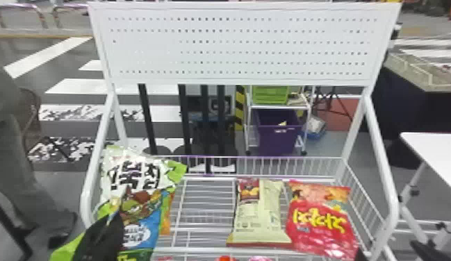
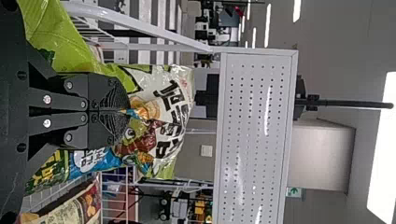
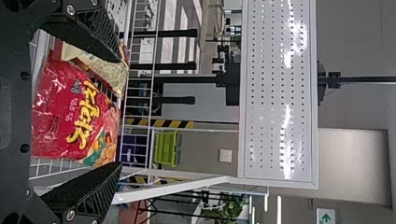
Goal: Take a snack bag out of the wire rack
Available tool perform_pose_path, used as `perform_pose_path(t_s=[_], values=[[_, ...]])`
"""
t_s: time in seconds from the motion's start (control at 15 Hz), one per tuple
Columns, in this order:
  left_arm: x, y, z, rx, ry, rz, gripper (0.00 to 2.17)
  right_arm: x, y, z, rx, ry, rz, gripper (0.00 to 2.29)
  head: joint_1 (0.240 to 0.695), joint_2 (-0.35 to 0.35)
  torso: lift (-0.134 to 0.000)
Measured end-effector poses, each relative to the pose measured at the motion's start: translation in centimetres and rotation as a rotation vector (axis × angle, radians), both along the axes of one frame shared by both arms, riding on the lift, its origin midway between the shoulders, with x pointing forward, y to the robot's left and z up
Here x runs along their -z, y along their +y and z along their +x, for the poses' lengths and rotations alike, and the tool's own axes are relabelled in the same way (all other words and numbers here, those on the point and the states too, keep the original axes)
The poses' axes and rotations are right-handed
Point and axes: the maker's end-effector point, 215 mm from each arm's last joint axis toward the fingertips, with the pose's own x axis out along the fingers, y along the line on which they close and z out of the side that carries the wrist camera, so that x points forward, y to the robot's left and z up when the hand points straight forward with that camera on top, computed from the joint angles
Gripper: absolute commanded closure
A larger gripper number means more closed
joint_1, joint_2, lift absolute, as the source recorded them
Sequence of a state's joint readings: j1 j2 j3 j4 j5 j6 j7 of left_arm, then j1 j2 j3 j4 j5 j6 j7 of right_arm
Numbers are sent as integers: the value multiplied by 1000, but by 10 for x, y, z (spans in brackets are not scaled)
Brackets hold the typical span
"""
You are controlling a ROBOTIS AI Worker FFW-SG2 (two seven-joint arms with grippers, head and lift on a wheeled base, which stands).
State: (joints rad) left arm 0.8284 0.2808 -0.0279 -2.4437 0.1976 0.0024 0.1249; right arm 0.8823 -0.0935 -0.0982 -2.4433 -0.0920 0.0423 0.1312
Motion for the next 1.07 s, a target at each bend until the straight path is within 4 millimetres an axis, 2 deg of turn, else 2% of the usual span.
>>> perform_pose_path(t_s=[0.67,0.8,1.07], values=[[0,-1,0,3,-1,-1,2078,6,-1,3,5,7,1,113,499,0,0],[0,-2,1,3,-1,-1,2078,19,5,22,10,10,13,113,499,0,0],[2,-4,-1,5,4,-2,2078,55,56,87,-66,41,27,113,499,0,0]])
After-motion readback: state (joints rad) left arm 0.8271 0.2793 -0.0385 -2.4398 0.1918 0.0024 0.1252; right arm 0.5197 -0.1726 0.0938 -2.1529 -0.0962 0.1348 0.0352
